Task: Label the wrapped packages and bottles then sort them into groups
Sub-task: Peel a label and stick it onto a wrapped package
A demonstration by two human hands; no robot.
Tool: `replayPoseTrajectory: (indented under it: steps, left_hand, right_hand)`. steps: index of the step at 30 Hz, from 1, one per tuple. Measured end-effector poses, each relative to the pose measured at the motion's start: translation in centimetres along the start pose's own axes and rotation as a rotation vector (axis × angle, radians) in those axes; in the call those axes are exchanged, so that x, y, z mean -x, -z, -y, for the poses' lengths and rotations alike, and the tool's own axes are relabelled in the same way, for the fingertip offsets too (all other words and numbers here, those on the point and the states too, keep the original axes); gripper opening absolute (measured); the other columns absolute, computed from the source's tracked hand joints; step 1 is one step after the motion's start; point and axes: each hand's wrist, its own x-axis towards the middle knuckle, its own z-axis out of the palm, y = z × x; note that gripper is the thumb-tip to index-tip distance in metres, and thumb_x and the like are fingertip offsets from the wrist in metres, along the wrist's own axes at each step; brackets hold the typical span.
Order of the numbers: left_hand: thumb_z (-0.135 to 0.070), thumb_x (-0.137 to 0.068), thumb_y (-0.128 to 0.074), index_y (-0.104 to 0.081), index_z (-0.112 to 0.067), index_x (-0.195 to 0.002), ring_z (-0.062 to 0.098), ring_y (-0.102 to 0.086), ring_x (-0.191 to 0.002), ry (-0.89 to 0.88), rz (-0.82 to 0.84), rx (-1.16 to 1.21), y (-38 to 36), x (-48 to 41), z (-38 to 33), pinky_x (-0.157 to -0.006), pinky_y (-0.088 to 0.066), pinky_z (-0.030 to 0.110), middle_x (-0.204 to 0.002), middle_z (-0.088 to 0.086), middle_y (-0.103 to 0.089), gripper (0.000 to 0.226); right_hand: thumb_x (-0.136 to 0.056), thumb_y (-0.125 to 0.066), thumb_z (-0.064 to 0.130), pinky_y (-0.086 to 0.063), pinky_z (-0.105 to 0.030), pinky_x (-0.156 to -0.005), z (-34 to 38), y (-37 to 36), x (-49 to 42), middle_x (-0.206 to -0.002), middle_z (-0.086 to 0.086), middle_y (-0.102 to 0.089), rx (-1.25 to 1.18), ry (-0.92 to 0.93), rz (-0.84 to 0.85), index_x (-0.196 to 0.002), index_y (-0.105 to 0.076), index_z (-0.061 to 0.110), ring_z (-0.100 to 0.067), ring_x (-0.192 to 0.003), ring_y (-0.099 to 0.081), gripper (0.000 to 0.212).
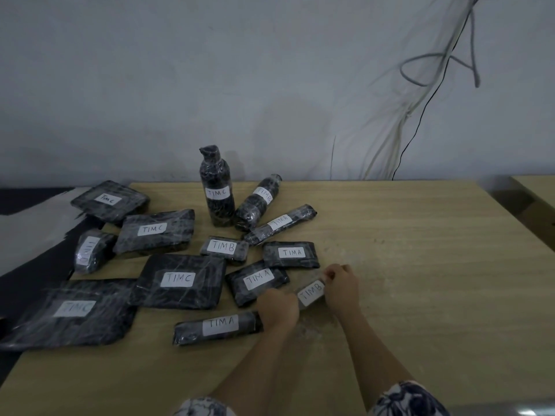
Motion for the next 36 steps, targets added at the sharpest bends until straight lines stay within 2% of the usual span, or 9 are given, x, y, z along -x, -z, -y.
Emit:
replayPoseTrajectory:
  steps: [3, 8, 12, 14, 20, 23, 27, 33, 36]
  left_hand:
    - [-0.01, -0.09, -0.051, -0.064, 0.004, -0.096, 0.022, -0.059, -0.083, -0.023, -0.003, -0.021, 0.1, 0.0, 0.5, -0.068, -0.046, 0.03, -0.094, 0.013, -0.063, 0.02]
    - [0.004, -0.086, -0.049, -0.056, -0.001, -0.11, 0.026, -0.051, -0.111, -0.213, -0.117, -0.09, -0.3, -0.5, 1.5, -0.089, -0.044, 0.029, -0.119, 0.013, -0.053, 0.025]
    - [-0.003, -0.07, -0.061, -0.068, -0.015, -0.1, 0.021, -0.051, -0.107, -0.749, -0.2, -0.335, -1.7, -0.7, 2.4, -0.087, -0.044, 0.024, -0.106, -0.001, -0.065, 0.033]
    - [-0.019, -0.068, -0.058, -0.073, -0.018, -0.096, 0.015, -0.05, -0.106, -0.898, -0.043, -0.513, -2.3, -0.6, 2.2, -0.086, -0.044, 0.021, -0.099, -0.006, -0.069, 0.031]
    - [-0.02, -0.102, -0.023, -0.01, -0.005, -0.149, 0.022, -0.006, -0.146, -0.838, 0.159, -0.847, -2.8, -1.9, 3.0, -0.118, 0.0, 0.033, -0.157, 0.011, -0.013, 0.051]
    - [-0.028, -0.098, -0.013, -0.027, -0.002, -0.146, 0.022, -0.023, -0.142, -0.842, 0.148, -0.828, -2.5, -1.9, 3.1, -0.117, -0.014, 0.03, -0.152, 0.014, -0.029, 0.057]
    - [-0.029, -0.079, -0.032, -0.074, -0.009, -0.101, 0.018, -0.069, -0.097, -0.863, 0.164, -0.828, -3.0, -2.7, 4.0, -0.082, -0.056, 0.028, -0.101, 0.005, -0.073, 0.051]
    - [-0.029, -0.081, -0.034, -0.075, -0.018, -0.098, 0.007, -0.07, -0.09, -0.924, 0.17, -0.777, -1.7, -2.0, 3.6, -0.081, -0.053, 0.021, -0.096, -0.005, -0.074, 0.046]
    - [-0.035, -0.099, -0.009, -0.048, -0.01, -0.135, 0.016, -0.048, -0.128, -0.882, 0.206, -0.682, -1.5, -1.9, 4.0, -0.11, -0.032, 0.027, -0.137, 0.008, -0.053, 0.059]
  right_hand:
    - [-0.094, -0.052, 0.012, -0.045, -0.029, -0.088, -0.3, 0.2, 0.0, -0.124, -0.011, -0.051, -0.102, -0.041, -0.011, -0.119, -0.057, 0.008, -0.026, -0.109, -0.052, 0.025]
    - [-0.089, -0.055, 0.004, -0.047, -0.032, -0.087, -0.5, 0.5, -0.3, -0.121, -0.016, -0.059, -0.314, -0.195, 0.017, -0.124, -0.056, 0.002, -0.027, -0.108, -0.056, 0.035]
    - [-0.087, -0.057, 0.002, -0.049, -0.03, -0.081, -0.7, 0.4, 0.0, -0.119, -0.016, -0.059, -0.392, -0.226, 0.013, -0.121, -0.058, 0.002, -0.024, -0.1, -0.057, 0.034]
    - [-0.087, -0.057, 0.002, -0.048, -0.031, -0.085, -0.7, 0.2, 0.0, -0.12, -0.016, -0.059, -0.366, -0.223, -0.003, -0.12, -0.06, 0.003, -0.026, -0.104, -0.057, 0.033]
    - [-0.09, -0.056, 0.007, -0.044, -0.033, -0.095, -0.6, 0.2, 0.6, -0.127, -0.015, -0.053, -0.221, -0.143, -0.024, -0.123, -0.057, 0.005, -0.026, -0.111, -0.053, 0.033]
    - [-0.091, -0.056, 0.011, -0.037, -0.031, -0.095, 0.3, 0.8, 1.3, -0.131, -0.009, -0.047, 0.034, 0.041, -0.12, -0.125, -0.057, 0.012, -0.029, -0.118, -0.044, 0.035]
    - [-0.087, -0.054, 0.001, -0.03, -0.018, -0.085, 1.6, -0.3, 1.6, -0.116, -0.006, -0.058, 0.019, 0.411, 0.019, -0.106, -0.068, 0.007, -0.024, -0.11, -0.046, 0.024]
    - [-0.084, -0.055, 0.001, -0.037, -0.024, -0.086, -0.8, 0.4, 1.4, -0.103, -0.005, -0.069, 0.026, 0.518, 0.19, -0.1, -0.072, 0.01, -0.025, -0.1, -0.055, 0.026]
    - [-0.088, -0.058, 0.008, -0.036, -0.022, -0.09, -1.7, 0.8, 1.1, -0.109, -0.006, -0.066, 0.031, 0.513, 0.204, -0.104, -0.071, 0.009, -0.024, -0.104, -0.052, 0.021]
